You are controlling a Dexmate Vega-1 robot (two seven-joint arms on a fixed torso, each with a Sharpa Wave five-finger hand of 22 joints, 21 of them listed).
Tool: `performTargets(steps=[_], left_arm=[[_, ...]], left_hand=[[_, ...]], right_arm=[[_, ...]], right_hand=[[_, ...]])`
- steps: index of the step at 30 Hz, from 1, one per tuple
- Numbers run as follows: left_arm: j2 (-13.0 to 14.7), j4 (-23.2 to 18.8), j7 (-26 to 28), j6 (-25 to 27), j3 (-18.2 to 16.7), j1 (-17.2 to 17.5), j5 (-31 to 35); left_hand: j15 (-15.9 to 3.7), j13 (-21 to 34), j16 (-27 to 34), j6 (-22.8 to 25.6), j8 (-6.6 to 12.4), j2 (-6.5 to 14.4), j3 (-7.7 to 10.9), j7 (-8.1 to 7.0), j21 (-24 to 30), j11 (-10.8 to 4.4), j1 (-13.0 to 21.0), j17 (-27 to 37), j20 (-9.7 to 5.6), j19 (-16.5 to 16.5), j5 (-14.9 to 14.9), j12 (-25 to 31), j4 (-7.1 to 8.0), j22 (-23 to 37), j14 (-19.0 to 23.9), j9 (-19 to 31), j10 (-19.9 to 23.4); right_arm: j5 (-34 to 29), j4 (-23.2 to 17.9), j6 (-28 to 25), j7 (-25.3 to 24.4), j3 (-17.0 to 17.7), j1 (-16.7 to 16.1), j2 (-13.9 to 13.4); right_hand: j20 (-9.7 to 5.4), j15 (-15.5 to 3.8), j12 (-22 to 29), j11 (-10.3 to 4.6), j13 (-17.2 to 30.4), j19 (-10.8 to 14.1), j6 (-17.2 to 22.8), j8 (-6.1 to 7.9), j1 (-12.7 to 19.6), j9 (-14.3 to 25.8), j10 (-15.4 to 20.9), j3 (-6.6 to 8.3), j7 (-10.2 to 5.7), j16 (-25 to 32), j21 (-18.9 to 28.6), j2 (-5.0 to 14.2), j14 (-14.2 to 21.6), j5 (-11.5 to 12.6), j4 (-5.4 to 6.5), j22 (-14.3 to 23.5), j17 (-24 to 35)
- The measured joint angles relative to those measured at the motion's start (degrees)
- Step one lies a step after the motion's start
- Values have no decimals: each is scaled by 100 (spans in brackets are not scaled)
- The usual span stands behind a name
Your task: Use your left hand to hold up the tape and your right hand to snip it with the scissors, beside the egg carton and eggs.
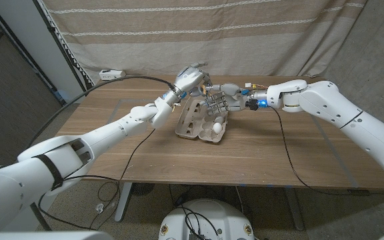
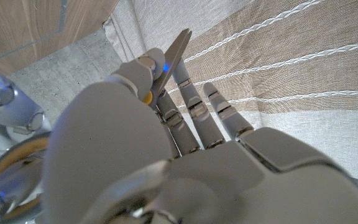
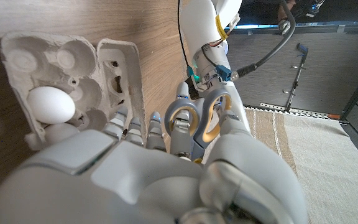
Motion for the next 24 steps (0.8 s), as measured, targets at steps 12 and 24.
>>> performTargets(steps=[12, 24], left_arm=[[4, -79, -48, 2, -9, 5, 1], [7, -148, -89, 56, -14, 28, 43]], left_hand=[[21, 0, 23, 10, -17, 7, -33, 10, 0, 1, 9, 1, -11, 52, 0, 0, 16, 3, 21, 0, 21], [20, 0, 24, 71, -18, -22, -40, 31, 33, -3, 82, 0, -11, 51, 0, 0, 8, 3, 20, 0, 48]], right_arm=[[33, 4, -157, -92, -27, 45, 83], [112, 54, -239, -202, -44, 69, 191]], right_hand=[[32, 11, 1, 62, 0, 112, 145, 7, 230, 3, 144, 59, 78, 44, 0, -36, 134, 23, -193, 0, 0], [23, 10, 48, 102, 0, 227, 246, 47, 370, 2, 308, 44, 78, 44, 39, -115, 276, 23, -319, 0, 0]])
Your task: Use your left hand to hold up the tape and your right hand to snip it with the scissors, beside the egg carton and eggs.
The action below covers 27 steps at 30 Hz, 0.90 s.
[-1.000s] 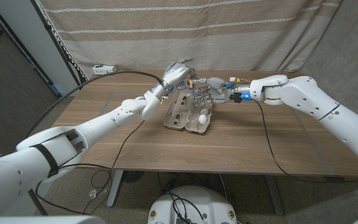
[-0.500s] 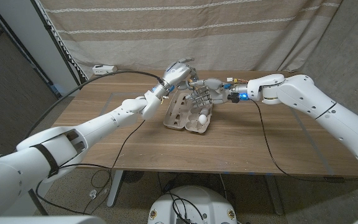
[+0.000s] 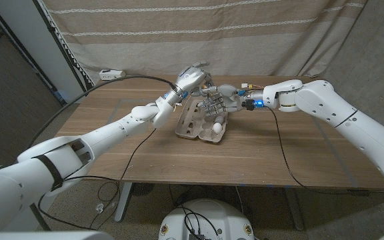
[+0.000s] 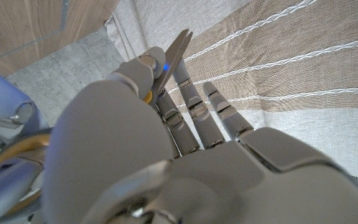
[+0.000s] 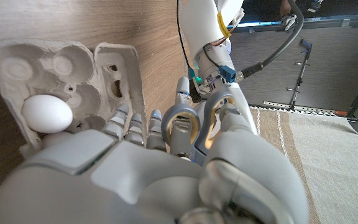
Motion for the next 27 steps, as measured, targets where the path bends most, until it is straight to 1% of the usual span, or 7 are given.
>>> performTargets(steps=[3, 5, 12, 15, 19, 22, 27], left_arm=[[-2, -17, -11, 6, -4, 5, 4], [-4, -39, -18, 11, -9, 14, 6], [3, -108, -69, 38, -40, 46, 8], [11, -128, -98, 46, -48, 58, 5], [29, -187, -144, 45, -75, 79, -12], [44, -209, -180, 35, -93, 90, -28], [60, -224, -221, 3, -115, 95, -47]], left_hand=[[0, 0, 0, 21, 0, -24, 0, 21, 0, -6, 24, 0, 0, 0, 1, 0, 0, 0, 0, 0, 48], [2, 1, 16, 32, 1, -24, 0, 31, 0, -4, 24, 1, 0, 0, 1, 20, -1, -1, 2, -1, 85], [11, 38, 28, 61, 6, -24, -7, 41, 0, -33, 24, 237, 0, 0, 1, 30, -9, -1, 12, 0, 151], [12, 38, 28, 61, 6, -24, -7, 41, 0, -40, 24, 247, 0, 0, 1, 30, -9, 26, 11, 0, 158], [12, 38, 28, 61, -21, -25, -22, 40, 0, -39, 23, 246, 0, -1, 0, 29, -25, 27, 13, 1, 160], [12, 38, 28, 61, -21, -25, -22, 40, -1, -32, 23, 256, 0, -1, 0, 29, -25, 27, 13, 1, 172], [13, 38, 28, 61, -21, -26, -22, 40, -1, -35, 22, 273, 0, -1, 0, 15, -25, 27, 13, 1, 204]], right_arm=[[19, 8, -21, -33, -3, 2, 24], [49, 9, -49, -85, -2, 2, 36], [164, 7, -163, -288, 38, -37, 74], [197, -3, -199, -350, 59, -57, 80], [268, -11, -281, -499, 77, -81, 93], [300, -12, -310, -567, 96, -101, 104], [368, -12, -351, -702, 120, -126, 118]], right_hand=[[-10, 0, 27, -10, 0, 70, 64, 0, 48, 0, 53, -9, -21, 0, 0, -49, 128, 40, -33, 0, 0], [-12, -18, 52, -6, 0, 136, 126, 0, 111, 0, 134, -3, -44, 0, 10, -92, 208, 63, -100, 0, -10], [-18, -25, 119, -133, 0, 430, 451, 81, 565, 28, 444, 71, -124, 0, 49, -124, 515, 148, -231, 0, -14], [-11, -51, 149, -194, 0, 543, 582, 117, 760, 27, 565, 74, -153, 0, 49, -152, 604, 211, -241, 0, -14], [-2, -42, 184, -163, 0, 632, 664, 144, 955, 42, 737, 82, -195, 0, 49, -126, 737, 265, -249, 0, -14], [-3, -77, 223, -157, 0, 721, 719, 144, 1036, 71, 852, 82, -186, 12, 88, -206, 868, 266, -249, 0, -14], [-12, -118, 229, -229, 0, 889, 935, 274, 1342, 152, 997, 107, -255, 22, 94, -177, 999, 266, -273, 0, -13]])
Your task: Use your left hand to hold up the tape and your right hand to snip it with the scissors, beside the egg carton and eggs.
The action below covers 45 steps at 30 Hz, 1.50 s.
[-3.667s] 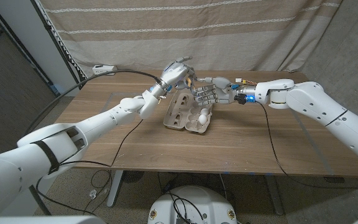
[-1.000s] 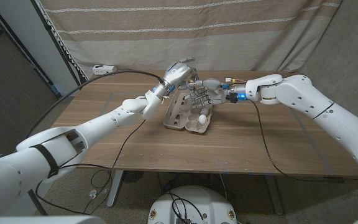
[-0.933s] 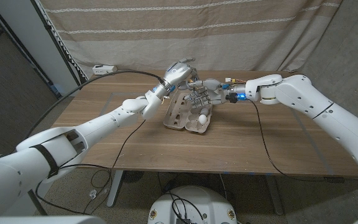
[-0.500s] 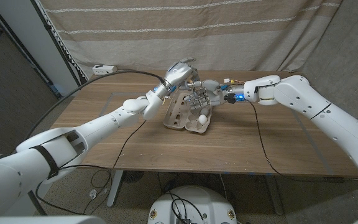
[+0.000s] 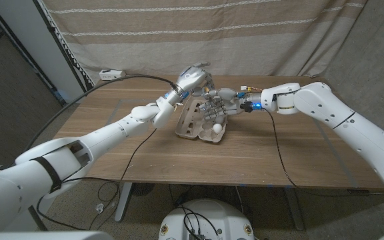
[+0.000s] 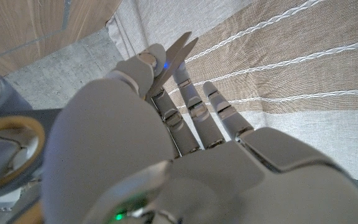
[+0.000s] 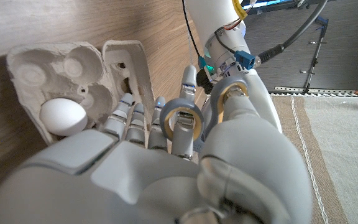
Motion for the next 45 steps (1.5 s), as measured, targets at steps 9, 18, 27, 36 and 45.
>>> performTargets(steps=[9, 18, 27, 36, 45], left_arm=[[6, 0, -44, -54, -14, -3, -4], [-5, 28, -67, -82, -16, -42, 3], [-23, 57, -88, -108, -16, -64, 14], [-38, 99, -89, -129, -7, -77, 12], [-41, 135, -79, -148, 1, -79, -2]], left_hand=[[-23, 0, -2, 0, 0, -2, -7, 0, 0, 5, 1, 7, 0, 0, 0, -12, -8, 0, 41, 0, 6], [-26, 0, -30, -1, -39, -33, -6, -1, 0, 5, 32, 14, 0, 0, 5, -7, -9, -1, 41, 0, 7], [-30, -1, -35, -1, -39, -62, 3, -1, 0, -1, 61, 44, 0, 0, 34, -5, -14, -1, 43, 0, 59], [-33, -1, -39, -1, -39, -62, -6, -1, 0, -1, 60, 46, 0, 0, 34, -13, -3, -2, 43, 0, 59], [-31, -2, -57, -1, -53, -61, -7, -1, 0, -1, 58, 43, 0, 0, 33, -50, -1, -2, 50, 0, 59]], right_arm=[[62, 15, -48, -152, 26, -24, 30], [62, 77, -67, -217, 0, 31, 87], [33, 127, -121, -290, -45, 83, 138], [31, 143, -174, -373, -49, 88, 151], [47, 179, -193, -400, -47, 77, 166]], right_hand=[[11, 42, 60, -68, 0, 134, 201, 126, 298, 137, 181, 24, -82, 0, 0, -30, 170, 0, -24, 0, 0], [10, 51, 60, -120, 0, 214, 282, 235, 410, 240, 232, 6, -83, 0, 0, -142, 296, 0, -6, 0, 0], [10, 8, 60, -175, 0, 440, 590, 678, 905, 694, 409, -2, -185, 0, 0, -304, 464, 87, 2, 0, 1], [30, -6, 59, -262, 29, 564, 713, 1215, 1273, 1290, 558, -26, -246, -35, 0, -288, 531, 112, 26, 0, 15], [30, -98, 62, -260, 90, 665, 709, 1842, 1444, 2061, 790, -59, -247, -35, -45, -164, 630, -100, 90, 14, 43]])
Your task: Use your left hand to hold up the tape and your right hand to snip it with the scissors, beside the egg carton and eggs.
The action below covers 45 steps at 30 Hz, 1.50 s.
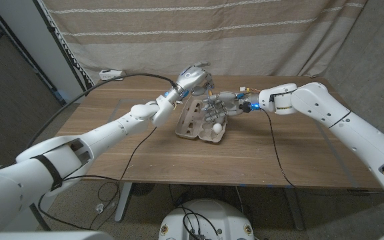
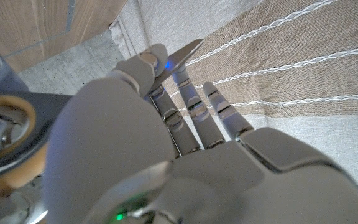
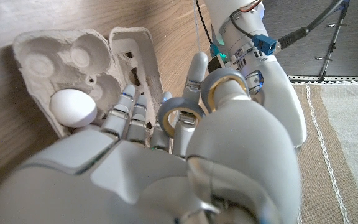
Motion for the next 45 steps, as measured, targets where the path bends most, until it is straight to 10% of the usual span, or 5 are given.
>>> performTargets(steps=[12, 17, 22, 45], left_arm=[[-10, 68, 109, -17, 11, -6, -5], [-16, 91, 143, -21, 18, -10, -6], [-27, 115, 187, -21, 26, -13, -12], [-56, 186, 445, 37, 61, -27, 19]], left_hand=[[-23, -3, -47, 19, -37, -4, 0, -40, 0, -1, -8, -1, 0, 0, -1, -44, 0, -15, 39, 0, 36], [-64, -3, -62, 11, -41, 3, -7, -49, 0, -1, -14, -1, 0, 0, -1, -45, 7, -15, 80, 0, 37], [-84, -4, -93, 9, -42, 4, -8, -50, 0, -1, -12, -2, 0, 0, -1, -58, 8, -14, 100, 0, 37], [-89, -169, -396, -22, -59, 11, 28, -205, -70, -46, -6, -378, 0, -105, 9, -241, -28, -41, -17, 0, 82]], right_arm=[[52, 0, -1, -47, 43, -46, 10], [58, -16, 12, -55, 59, -66, -3], [63, -37, 44, -44, 66, -85, -32], [76, -96, 123, 2, 109, -155, -115]], right_hand=[[0, -43, 43, 8, 51, 61, -286, 1043, -71, 1288, 1, 109, 212, 35, -1, 342, 125, -24, 171, -1, 52], [-21, -79, 17, 9, 87, 81, -371, 1088, -170, 2034, -1, 246, 251, 35, -1, 441, 162, 179, 308, -1, 80], [0, -90, -47, 79, 125, 102, -681, 1550, -239, 2048, -199, 359, 225, 79, -1, 510, 170, 370, 421, 20, 124], [0, -90, -70, -39, 150, 101, -799, 1857, -268, 2047, -319, 401, 186, 79, -1, 539, 124, 598, 463, 26, 158]])
